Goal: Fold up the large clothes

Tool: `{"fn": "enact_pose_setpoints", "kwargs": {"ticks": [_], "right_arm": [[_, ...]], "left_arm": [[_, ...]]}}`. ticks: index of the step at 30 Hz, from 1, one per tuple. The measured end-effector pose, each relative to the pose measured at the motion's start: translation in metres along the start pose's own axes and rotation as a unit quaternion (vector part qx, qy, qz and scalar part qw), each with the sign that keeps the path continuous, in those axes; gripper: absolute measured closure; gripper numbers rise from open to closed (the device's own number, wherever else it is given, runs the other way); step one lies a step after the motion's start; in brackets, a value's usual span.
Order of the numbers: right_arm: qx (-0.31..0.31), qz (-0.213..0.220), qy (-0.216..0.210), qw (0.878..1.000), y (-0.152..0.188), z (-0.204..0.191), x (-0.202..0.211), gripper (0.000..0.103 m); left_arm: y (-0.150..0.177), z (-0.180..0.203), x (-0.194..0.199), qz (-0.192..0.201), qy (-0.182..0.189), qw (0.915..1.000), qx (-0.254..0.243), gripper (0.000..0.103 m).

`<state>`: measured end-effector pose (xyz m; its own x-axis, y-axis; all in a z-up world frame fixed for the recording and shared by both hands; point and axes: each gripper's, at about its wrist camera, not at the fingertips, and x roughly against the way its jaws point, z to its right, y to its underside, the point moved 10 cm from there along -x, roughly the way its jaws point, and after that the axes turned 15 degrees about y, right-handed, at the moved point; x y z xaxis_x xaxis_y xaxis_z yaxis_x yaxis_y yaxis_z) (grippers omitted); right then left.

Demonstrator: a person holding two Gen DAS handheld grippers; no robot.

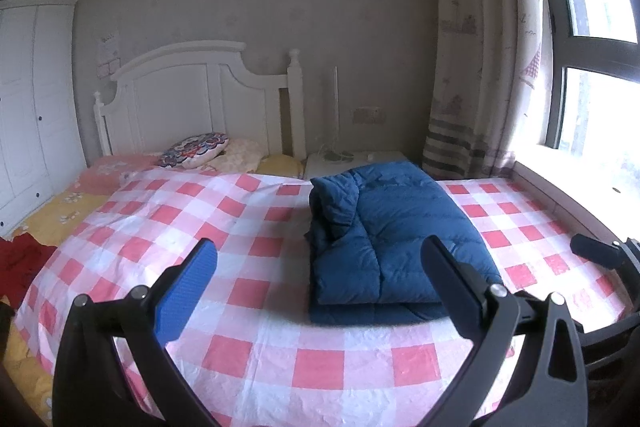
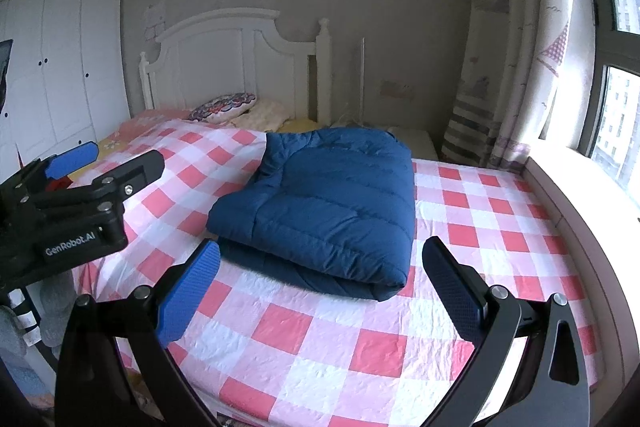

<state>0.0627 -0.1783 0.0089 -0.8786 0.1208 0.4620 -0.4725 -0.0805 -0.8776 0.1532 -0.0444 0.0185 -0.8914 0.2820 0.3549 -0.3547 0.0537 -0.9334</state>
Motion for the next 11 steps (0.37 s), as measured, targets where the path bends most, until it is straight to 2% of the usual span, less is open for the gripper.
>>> {"fn": "enact_pose_setpoints", "kwargs": {"ticks": [3,7,10,11], "right_arm": [[-0.001,-0.019,-0.005,1.000,0.010,-0.002,-0.015,0.006],[-0.001,-0.043,-0.008,0.999,0.022,0.008,-0.043,0.006],[-0.002,-0.058,0.019,0.998,0.022,0.056,-0.074,0.006],[-0.012,-0.071,0.047,0.996,0.021,0.092,-0.088,0.006]], "left_arm": [[0.005,-0.001,-0.005,0.005,-0.005,1.0000,-0.007,0.002],[0.024,-0.021,-0.044,-0.072,0.016,0.9972,0.003,0.002],[0.033,-0.095,-0.082,-0.125,-0.012,0.9912,0.042,0.002],[0.033,-0.126,-0.093,-0.137,-0.028,0.9887,0.055,0.002]]}}
